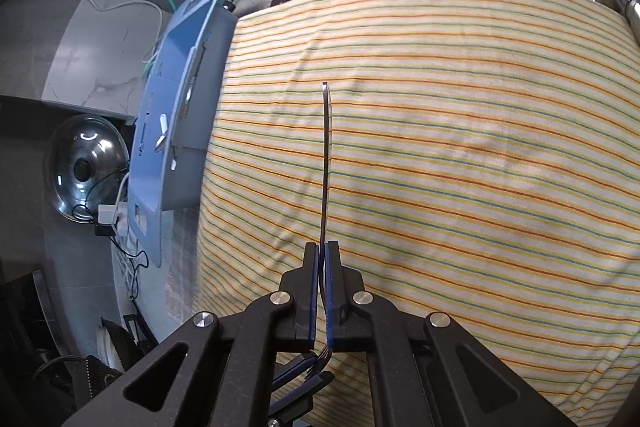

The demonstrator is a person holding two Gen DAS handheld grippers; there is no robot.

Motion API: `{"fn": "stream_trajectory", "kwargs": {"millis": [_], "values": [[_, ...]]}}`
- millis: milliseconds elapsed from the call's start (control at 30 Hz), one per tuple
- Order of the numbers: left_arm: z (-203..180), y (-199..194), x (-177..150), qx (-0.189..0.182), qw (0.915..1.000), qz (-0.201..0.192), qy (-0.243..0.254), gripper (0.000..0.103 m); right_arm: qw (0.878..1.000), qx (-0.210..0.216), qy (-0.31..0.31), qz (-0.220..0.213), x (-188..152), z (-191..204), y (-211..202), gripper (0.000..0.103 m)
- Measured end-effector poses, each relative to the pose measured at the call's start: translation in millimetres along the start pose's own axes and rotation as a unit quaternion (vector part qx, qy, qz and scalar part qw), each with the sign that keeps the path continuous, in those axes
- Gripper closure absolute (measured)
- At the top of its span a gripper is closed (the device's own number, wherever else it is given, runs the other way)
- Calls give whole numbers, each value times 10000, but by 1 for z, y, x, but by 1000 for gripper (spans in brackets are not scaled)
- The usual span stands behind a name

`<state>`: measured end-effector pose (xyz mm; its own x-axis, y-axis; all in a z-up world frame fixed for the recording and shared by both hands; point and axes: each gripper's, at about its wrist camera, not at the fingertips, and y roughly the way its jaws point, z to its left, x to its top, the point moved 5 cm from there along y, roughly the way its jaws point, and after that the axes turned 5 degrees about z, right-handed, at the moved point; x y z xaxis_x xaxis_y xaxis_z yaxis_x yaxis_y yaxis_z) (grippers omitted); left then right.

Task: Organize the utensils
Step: 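Lift the metal fork with the right gripper and lower it into the basket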

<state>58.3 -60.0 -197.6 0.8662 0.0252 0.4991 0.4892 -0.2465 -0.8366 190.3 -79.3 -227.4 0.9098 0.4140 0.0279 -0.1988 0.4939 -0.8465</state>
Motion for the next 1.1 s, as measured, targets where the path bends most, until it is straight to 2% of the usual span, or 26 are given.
{"fn": "stream_trajectory", "kwargs": {"millis": [267, 600, 800, 1100], "values": [[27, -32, 9, 163, 9996, -249, 3, 94, 9995, 159, -224, -168, 17, 46, -3, 100], [89, -75, 26, 496, 9975, -500, 59, 94, 9970, 413, -527, -378, 54, 125, 8, 100], [127, -81, 37, 661, 9967, -469, 79, 94, 9961, 487, -615, -414, 75, 162, 28, 100], [176, -72, 52, 841, 9960, -274, 100, 94, 9968, 545, -485, -328, 110, 183, 60, 100]]}}
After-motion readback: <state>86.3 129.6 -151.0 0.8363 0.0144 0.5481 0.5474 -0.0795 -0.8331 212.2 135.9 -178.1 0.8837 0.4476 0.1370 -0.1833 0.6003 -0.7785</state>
